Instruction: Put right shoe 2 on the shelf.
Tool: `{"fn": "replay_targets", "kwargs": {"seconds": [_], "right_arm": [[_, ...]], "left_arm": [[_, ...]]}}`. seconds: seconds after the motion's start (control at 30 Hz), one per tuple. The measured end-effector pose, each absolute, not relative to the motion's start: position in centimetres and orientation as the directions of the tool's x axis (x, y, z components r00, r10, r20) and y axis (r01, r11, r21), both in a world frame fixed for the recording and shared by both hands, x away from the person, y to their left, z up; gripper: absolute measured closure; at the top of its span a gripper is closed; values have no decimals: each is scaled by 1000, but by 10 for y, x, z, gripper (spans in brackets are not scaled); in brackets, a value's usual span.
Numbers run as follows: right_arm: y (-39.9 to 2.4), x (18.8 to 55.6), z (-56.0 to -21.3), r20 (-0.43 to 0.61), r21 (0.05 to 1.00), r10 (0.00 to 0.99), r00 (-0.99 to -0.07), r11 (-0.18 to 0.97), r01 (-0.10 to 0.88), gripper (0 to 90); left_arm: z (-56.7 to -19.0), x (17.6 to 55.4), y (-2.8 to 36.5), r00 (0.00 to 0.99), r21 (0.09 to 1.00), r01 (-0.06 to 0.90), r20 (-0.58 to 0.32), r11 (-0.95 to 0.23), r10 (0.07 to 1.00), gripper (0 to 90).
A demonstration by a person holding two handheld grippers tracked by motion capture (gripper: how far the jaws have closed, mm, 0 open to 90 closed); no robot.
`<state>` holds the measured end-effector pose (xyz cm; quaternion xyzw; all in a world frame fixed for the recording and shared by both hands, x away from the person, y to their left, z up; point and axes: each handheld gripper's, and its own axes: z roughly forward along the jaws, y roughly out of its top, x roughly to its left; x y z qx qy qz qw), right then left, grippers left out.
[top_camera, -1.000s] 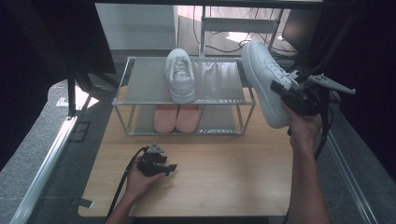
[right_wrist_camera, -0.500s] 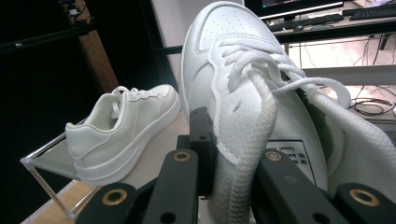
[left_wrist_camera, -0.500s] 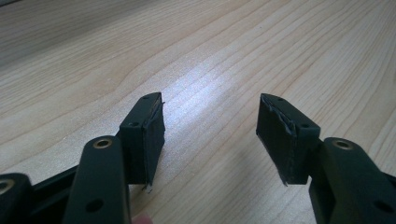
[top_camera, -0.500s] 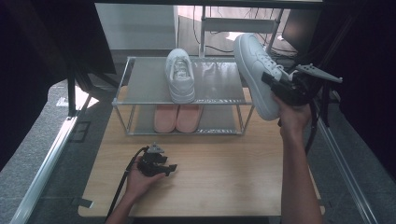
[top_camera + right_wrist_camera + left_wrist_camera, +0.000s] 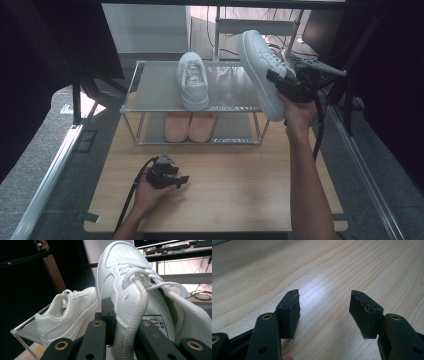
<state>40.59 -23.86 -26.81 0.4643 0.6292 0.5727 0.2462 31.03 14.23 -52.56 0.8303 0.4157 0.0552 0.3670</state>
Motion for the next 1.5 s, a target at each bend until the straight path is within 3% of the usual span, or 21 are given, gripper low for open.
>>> {"fn": "replay_targets", "kwargs": {"seconds": [1.5], "right_arm": [[-154,476,-281,222,922,897,-383,-66,381,818]], "left_arm": [[-522,311,149,647,669,644,-217,-371,731,424]]}}
